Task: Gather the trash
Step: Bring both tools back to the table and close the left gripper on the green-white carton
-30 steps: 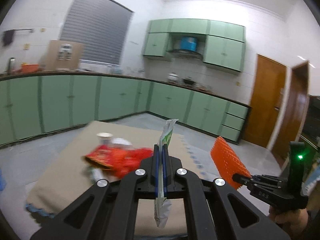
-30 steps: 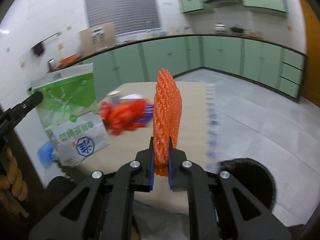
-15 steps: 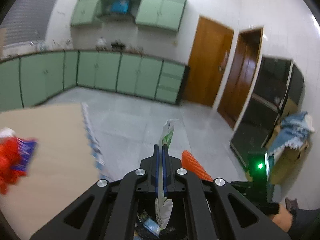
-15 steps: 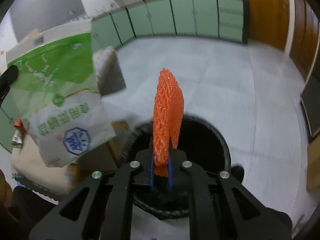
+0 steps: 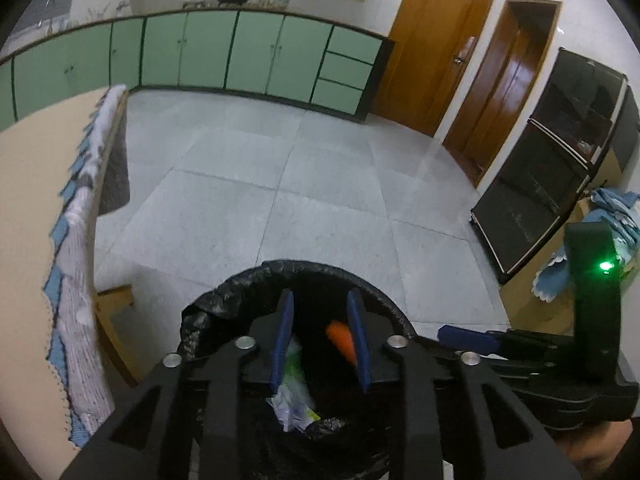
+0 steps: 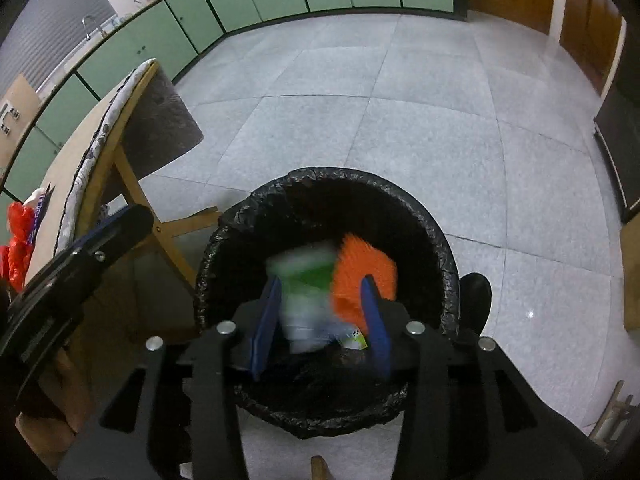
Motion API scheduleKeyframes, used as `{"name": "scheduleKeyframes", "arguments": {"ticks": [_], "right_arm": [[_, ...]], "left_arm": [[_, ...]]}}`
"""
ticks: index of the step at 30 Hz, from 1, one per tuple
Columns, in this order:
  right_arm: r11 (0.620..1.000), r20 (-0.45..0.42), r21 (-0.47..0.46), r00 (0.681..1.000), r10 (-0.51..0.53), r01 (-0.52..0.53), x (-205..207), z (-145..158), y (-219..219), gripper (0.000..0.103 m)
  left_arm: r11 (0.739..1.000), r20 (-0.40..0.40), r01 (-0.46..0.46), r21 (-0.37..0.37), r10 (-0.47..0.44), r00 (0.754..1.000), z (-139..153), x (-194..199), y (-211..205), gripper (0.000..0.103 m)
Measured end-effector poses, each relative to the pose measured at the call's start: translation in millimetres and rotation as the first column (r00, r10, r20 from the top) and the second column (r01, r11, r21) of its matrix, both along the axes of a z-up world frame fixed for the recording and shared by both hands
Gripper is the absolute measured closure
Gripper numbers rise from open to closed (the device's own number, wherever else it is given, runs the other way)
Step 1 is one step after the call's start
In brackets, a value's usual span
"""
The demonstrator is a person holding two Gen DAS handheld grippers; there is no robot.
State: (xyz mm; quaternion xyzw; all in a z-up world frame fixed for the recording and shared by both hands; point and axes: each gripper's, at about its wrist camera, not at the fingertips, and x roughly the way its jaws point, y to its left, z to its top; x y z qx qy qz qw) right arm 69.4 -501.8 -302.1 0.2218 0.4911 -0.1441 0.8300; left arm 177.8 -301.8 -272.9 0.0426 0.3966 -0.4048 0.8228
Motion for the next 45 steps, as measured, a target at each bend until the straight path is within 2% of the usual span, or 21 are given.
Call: {"name": "scheduleKeyframes", "arguments": {"ticks": [1, 5, 7, 9, 12, 14, 16, 17, 18, 19, 20, 22, 23, 26, 28, 31, 41, 44, 45], "right_arm": [[1.000, 0.012, -0.003, 1.000, -0.004, 0.005, -1.2, 3.3, -0.2, 0.062], [0.999, 0.065, -0.052, 0.998, -0.011, 0.015, -7.5, 29.8, 3.4, 0.059], [0.996, 0.095, -0.088, 0.995, 0.011, -0.003, -8.2, 46.6, 13.7, 0.056], [0.989, 0.137, -0.145, 0.989, 0.056, -0.036, -10.0, 66.0, 34.0, 0.053], [0.974, 0.203, -0.205, 0.970, 0.135, -0.093, -7.1, 92.2, 72.0, 0.047], [0.969, 0.238, -0.204, 0.952, 0.190, -0.142, -1.2, 104.2, 98.3, 0.044], [0.952, 0.264, -0.215, 0.925, 0.273, -0.220, 9.5, 113.2, 137.5, 0.042], [0.944, 0.272, -0.219, 0.913, 0.303, -0.248, 14.0, 115.4, 151.4, 0.042], [0.932, 0.281, -0.218, 0.896, 0.345, -0.290, 20.2, 117.3, 172.1, 0.042], [0.921, 0.287, -0.214, 0.880, 0.379, -0.327, 27.2, 118.7, 191.3, 0.042], [0.910, 0.296, -0.209, 0.863, 0.409, -0.359, 34.5, 119.8, 210.2, 0.042], [0.892, 0.306, -0.198, 0.839, 0.450, -0.407, 45.5, 122.0, 236.7, 0.042], [0.882, 0.306, -0.196, 0.828, 0.470, -0.428, 50.5, 122.2, 250.0, 0.042], [0.848, 0.303, -0.191, 0.792, 0.530, -0.495, 63.7, 124.1, 288.7, 0.043], [0.834, 0.300, -0.193, 0.778, 0.552, -0.517, 67.2, 126.1, 303.4, 0.042], [0.819, 0.291, -0.194, 0.765, 0.574, -0.540, 73.3, 126.7, 325.4, 0.043], [0.803, 0.294, -0.188, 0.747, 0.596, -0.566, 96.3, 120.1, 356.6, 0.044], [0.795, 0.312, -0.189, 0.732, 0.606, -0.577, 103.1, 121.9, 371.0, 0.045], [0.792, 0.314, -0.189, 0.728, 0.609, -0.581, 105.5, 121.7, 375.3, 0.046]], "left_arm": [[1.000, 0.006, -0.003, -0.004, 0.003, 1.000, 1.1, -0.9, 1.6, 0.065], [0.999, 0.001, -0.042, -0.011, 0.042, 0.999, 11.3, -1.8, 15.4, 0.061], [0.997, 0.010, -0.073, -0.018, 0.073, 0.997, 20.7, -3.1, 32.6, 0.051], [0.991, 0.057, -0.130, -0.018, 0.131, 0.990, 37.8, -8.0, 66.1, 0.041], [0.972, 0.107, -0.234, -0.006, 0.233, 0.967, 57.3, -14.0, 121.4, 0.038], [0.949, 0.157, -0.315, -0.009, 0.312, 0.937, 70.0, -19.0, 164.2, 0.036], [0.913, 0.229, -0.409, -0.003, 0.399, 0.888, 79.9, -24.2, 204.7, 0.031], [0.884, 0.256, -0.468, -0.019, 0.456, 0.852, 85.2, -27.9, 235.1, 0.031], [0.866, 0.267, -0.499, -0.029, 0.488, 0.831, 87.7, -29.2, 251.5, 0.030], [0.833, 0.284, -0.551, -0.038, 0.538, 0.794, 89.3, -31.6, 277.4, 0.030], [0.805, 0.296, -0.592, -0.041, 0.575, 0.762, 89.1, -32.7, 296.7, 0.030], [0.762, 0.301, -0.646, -0.045, 0.626, 0.719, 90.3, -33.8, 324.4, 0.030], [0.730, 0.297, -0.682, -0.048, 0.662, 0.688, 88.0, -33.6, 344.2, 0.030], [0.679, 0.281, -0.732, -0.057, 0.714, 0.641, 82.5, -30.2, 378.6, 0.030], [0.666, 0.267, -0.743, -0.063, 0.728, 0.631, 74.9, -27.7, 393.7, 0.030], [0.657, 0.238, -0.752, -0.048, 0.739, 0.631, 60.7, -16.1, 402.8, 0.030], [0.665, 0.180, -0.746, -0.025, 0.737, 0.651, 33.4, 7.1, 412.5, 0.032], [0.677, 0.160, -0.735, -0.027, 0.729, 0.665, 28.6, 13.4, 419.8, 0.045], [0.681, 0.150, -0.732, -0.025, 0.726, 0.671, 27.3, 15.5, 421.9, 0.052]]}}
